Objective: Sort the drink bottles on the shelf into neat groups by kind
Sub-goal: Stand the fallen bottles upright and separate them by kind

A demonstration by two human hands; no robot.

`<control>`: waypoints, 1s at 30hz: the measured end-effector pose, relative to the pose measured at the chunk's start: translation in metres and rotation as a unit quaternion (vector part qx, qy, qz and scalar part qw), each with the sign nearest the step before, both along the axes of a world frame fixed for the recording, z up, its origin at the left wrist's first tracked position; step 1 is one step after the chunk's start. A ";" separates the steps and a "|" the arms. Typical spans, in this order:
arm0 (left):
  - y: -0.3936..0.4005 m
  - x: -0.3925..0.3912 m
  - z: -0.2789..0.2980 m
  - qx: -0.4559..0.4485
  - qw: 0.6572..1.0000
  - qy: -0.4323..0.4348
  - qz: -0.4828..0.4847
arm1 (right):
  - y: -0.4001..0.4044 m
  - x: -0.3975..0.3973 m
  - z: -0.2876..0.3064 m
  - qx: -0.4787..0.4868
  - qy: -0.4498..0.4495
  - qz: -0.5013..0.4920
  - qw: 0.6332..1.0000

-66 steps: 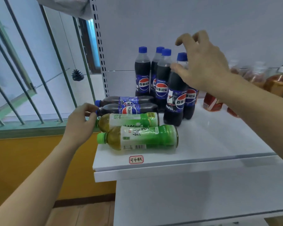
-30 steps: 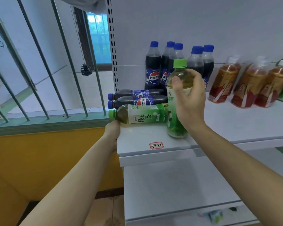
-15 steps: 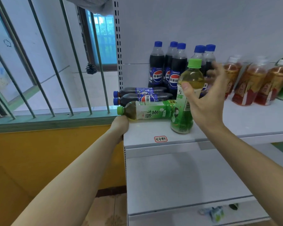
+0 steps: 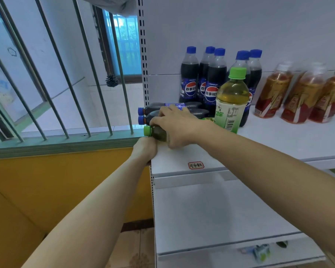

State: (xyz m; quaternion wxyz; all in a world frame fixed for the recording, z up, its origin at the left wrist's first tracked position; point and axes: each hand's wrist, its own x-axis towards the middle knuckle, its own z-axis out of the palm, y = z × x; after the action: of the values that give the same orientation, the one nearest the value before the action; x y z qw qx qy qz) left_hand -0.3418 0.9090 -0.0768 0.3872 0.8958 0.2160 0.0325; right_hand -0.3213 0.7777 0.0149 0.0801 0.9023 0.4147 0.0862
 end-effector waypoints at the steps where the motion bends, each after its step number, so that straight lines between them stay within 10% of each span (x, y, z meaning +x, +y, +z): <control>1: 0.001 0.001 -0.001 0.004 1.000 -0.001 -0.005 | 0.002 0.002 -0.002 -0.005 -0.014 0.000 1.000; 8: 0.000 0.002 -0.002 -0.038 0.999 -0.015 0.030 | -0.006 0.005 0.017 0.179 0.000 -0.036 0.983; 14: -0.001 0.002 -0.001 0.011 1.000 -0.009 0.004 | -0.012 0.004 0.036 0.461 0.004 -0.121 0.879; 30: 0.001 0.002 -0.005 -0.105 0.993 -0.032 0.039 | -0.019 0.001 0.042 0.449 -0.070 -0.148 0.878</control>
State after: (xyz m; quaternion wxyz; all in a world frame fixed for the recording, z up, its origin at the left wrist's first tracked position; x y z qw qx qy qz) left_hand -0.3399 0.9097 -0.0817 0.4844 0.8394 0.2406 0.0536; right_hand -0.3206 0.7589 0.0572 -0.2932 0.8839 0.1867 0.3129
